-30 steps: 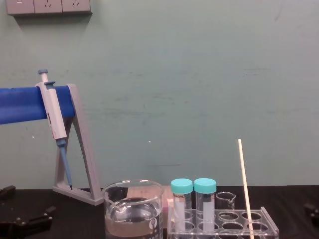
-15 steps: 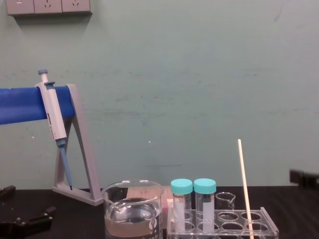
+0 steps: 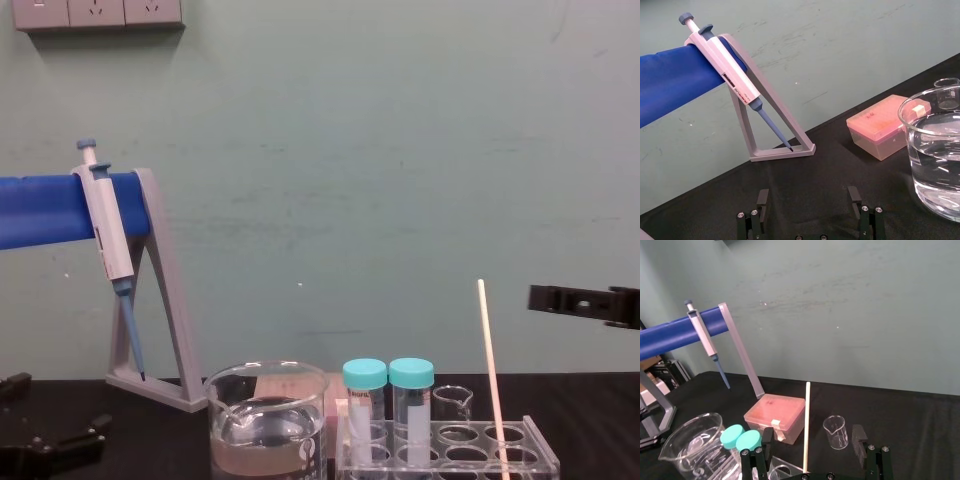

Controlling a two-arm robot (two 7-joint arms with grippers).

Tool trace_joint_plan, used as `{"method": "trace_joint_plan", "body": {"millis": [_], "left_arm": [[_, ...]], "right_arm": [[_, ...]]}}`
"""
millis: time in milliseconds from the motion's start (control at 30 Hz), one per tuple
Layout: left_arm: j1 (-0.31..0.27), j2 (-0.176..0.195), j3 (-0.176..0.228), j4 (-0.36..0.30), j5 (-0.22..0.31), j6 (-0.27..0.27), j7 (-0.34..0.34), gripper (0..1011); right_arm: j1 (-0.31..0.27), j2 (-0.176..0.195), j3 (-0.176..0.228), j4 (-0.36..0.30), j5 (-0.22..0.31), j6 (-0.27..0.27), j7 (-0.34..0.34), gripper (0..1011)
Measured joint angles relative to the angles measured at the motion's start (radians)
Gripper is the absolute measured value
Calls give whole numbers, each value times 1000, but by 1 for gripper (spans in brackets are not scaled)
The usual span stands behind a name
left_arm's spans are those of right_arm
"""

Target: Hold the thermometer with one hand and immerse one end into the beaker, then reinsert it into the test tube rack.

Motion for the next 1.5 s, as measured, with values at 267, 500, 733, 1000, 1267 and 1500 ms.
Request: {"method": "trace_joint_plan", "body": {"millis": [267,500,733,1000,1267,1500], "left_arm": [[0,0,0,0,0,0,0,1004],[0,0,0,0,0,0,0,1004],[0,0,0,0,0,0,0,1004],[0,0,0,0,0,0,0,1003],[0,0,0,0,0,0,0,1004],[0,0,0,0,0,0,0,1004]], "right_arm": [[85,-33,-37,79,32,66,21,1003],[141,-41,-66,130,77,147,24,1003],[186,-57,-90,198,101,165,35,1003],[248,-76,-127,283,111,169,61,1003],[300,-87,-175,335,98,184,65,1003],[325,-90,-202,354,82,204,63,1003]]}}
